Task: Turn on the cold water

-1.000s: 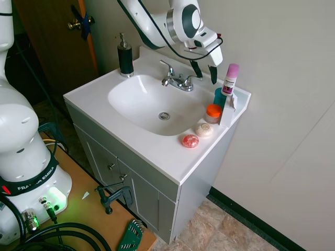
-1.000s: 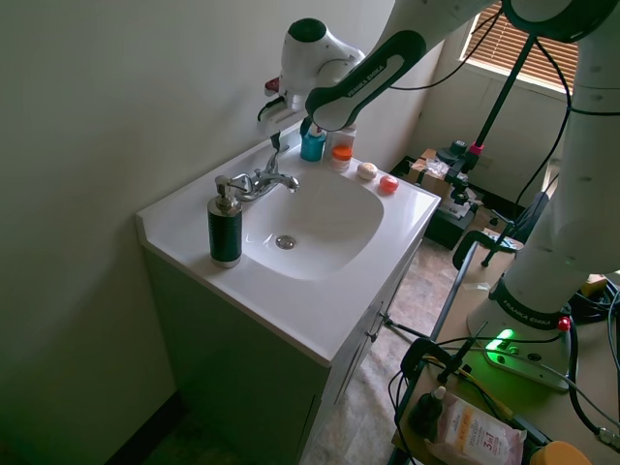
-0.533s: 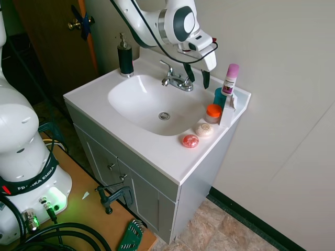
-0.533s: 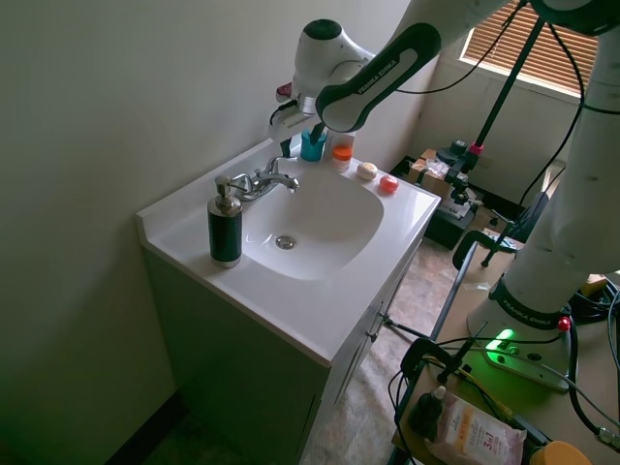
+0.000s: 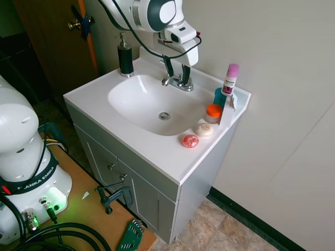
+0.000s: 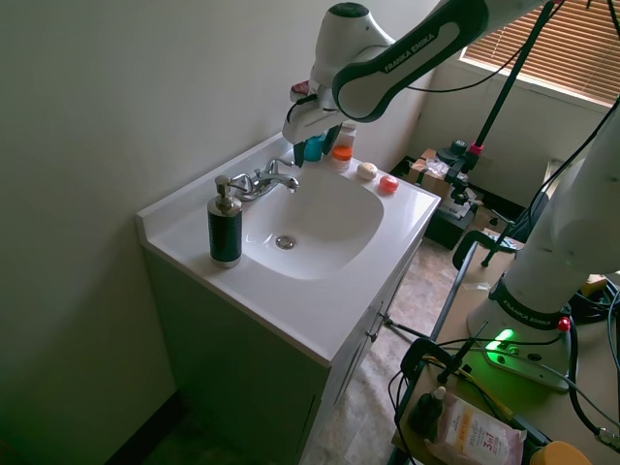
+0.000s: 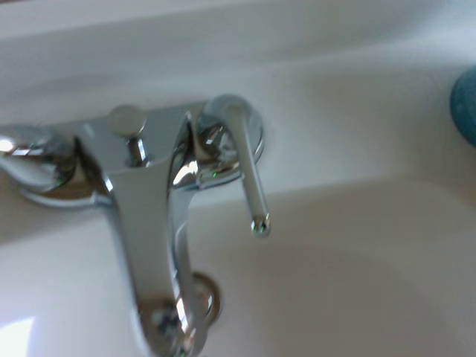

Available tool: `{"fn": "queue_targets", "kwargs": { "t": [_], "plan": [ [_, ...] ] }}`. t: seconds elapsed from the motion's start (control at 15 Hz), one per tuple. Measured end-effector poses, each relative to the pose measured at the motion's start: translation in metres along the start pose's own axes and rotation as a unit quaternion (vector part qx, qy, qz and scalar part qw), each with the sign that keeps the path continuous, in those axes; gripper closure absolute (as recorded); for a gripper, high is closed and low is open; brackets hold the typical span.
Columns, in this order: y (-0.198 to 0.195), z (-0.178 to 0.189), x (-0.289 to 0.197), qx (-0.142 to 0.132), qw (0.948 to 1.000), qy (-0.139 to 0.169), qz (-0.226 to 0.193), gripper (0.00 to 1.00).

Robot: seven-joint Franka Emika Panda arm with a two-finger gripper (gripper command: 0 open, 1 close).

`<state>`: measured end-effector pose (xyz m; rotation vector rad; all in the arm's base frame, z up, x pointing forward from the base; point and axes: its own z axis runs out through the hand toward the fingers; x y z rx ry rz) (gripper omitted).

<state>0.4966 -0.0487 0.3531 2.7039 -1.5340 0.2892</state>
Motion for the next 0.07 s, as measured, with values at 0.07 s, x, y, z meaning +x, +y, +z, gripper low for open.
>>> {"fn": "queue_targets", "kwargs": {
  "t": [0.07],
  "plan": [
    [0.0053, -0.0109, -0.0061, -0.001, 0.9998, -0.019, -0.009, 0.00]
  ]
}}
